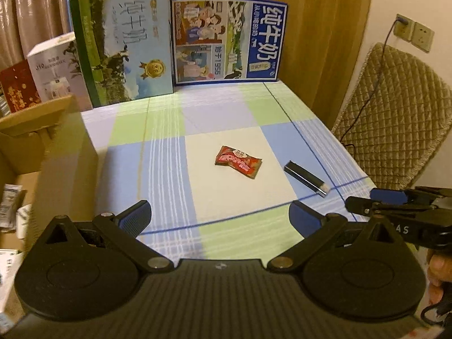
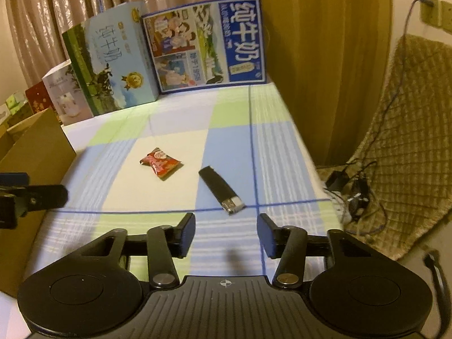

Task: Organize objects
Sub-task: 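Approach the black lighter with the right tool and close on it, then grasp red-wrapped candy with left tool while right tool holds the lighter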

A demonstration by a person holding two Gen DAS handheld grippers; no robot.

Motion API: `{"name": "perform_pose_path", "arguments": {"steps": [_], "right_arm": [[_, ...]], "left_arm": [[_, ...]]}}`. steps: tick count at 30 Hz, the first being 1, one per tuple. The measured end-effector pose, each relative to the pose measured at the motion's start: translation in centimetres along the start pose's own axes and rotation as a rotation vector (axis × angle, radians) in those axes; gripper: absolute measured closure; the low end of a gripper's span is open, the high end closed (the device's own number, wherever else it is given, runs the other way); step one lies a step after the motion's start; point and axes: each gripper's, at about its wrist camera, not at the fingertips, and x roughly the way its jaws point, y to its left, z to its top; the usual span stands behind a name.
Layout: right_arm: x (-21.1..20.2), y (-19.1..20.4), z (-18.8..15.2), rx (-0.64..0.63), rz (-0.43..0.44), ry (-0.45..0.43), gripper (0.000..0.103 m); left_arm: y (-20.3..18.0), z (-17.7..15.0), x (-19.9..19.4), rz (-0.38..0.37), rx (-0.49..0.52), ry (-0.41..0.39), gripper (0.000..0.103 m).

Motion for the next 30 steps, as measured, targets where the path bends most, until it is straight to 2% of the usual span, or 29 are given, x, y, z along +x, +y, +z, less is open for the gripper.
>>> {"name": "perform_pose_path", "arguments": {"steps": [5,9,13,16,17,18,24,30], "right_arm": [[2.9,0.3,0.1,-0.103,0.008,-0.014,0.063],[5.0,0.0,0.5,-0.137,0.010,-0.020,0.066],[7.2,0.3,0.5,-0.182,-0.001,0.009,0.070],[8.0,0.7,0.3,-0.222,0.000,0.006,0.075],[8.2,0.8,0.4,-0.225,0.002,0.007,0.081],[8.4,0.9,0.5,-0.221,0.004,0.009,0.082],[9.3,1.1,1.9,-0.162,0.009,-0.003,0.084],[11.7,3.0,2.9,-0.232,0.020,-0.009,0.084]], "left_arm": [[-0.4,0.2,3.2,0.015,-0.005,-0.006,0.001],[-0.3,0.1,5.0,0.019,-0.017,0.000,0.001],[-0.2,-0.1,6.4,0.017,-0.022,0.010,0.001],[-0.1,-0.3,7.3,0.016,-0.024,0.017,0.001],[0.0,-0.4,7.5,0.015,-0.025,0.018,0.001],[0.0,-0.5,7.7,0.013,-0.024,0.019,0.001],[0.8,-0.8,8.4,0.017,-0.034,0.020,0.001],[2.0,-0.7,8.2,0.034,-0.048,0.017,0.001]]}}
